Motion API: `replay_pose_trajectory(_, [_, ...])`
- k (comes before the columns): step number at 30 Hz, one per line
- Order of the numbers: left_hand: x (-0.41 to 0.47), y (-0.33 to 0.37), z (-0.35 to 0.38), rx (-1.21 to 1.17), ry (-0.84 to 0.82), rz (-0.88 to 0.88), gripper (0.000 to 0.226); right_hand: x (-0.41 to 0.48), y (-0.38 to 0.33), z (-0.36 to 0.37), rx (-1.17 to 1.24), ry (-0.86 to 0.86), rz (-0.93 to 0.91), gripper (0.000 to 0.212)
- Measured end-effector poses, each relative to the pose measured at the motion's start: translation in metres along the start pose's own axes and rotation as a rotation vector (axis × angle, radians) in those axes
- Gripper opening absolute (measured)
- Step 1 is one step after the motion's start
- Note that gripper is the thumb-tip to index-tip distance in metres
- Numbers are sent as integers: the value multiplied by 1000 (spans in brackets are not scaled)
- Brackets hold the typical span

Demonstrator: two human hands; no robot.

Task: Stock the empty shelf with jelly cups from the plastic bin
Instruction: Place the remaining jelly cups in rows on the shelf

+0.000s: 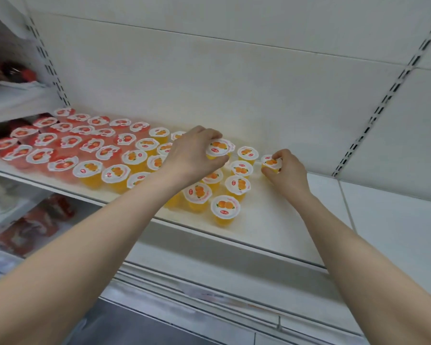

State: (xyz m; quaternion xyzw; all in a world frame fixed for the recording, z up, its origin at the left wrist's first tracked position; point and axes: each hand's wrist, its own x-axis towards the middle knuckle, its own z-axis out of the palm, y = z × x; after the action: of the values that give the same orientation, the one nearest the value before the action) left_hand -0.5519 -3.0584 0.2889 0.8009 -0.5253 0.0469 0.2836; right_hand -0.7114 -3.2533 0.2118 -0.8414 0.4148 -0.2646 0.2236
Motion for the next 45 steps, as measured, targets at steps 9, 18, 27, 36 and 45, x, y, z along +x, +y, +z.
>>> replay_pose_trajectory(9, [18,18,19,-51,-48,87,60,4,13,-6,-82,-53,-98,39])
replay_pose_trajectory(18, [38,58,58,-22,-81,196,52,-3,34,-52,-207,0,-246,45])
replay_pose_trajectory(27, [35,68,97,363,-200,232,61,-9,46,-69,-280,74,-221,42])
replay_pose_trajectory(36, [34,62,97,385,-211,259,73,-12,35,-66,-331,63,-247,43])
replay_pose_trajectory(45, [17,21,45,257,-44,286,57,-26,-15,-64,-436,82,-356,45])
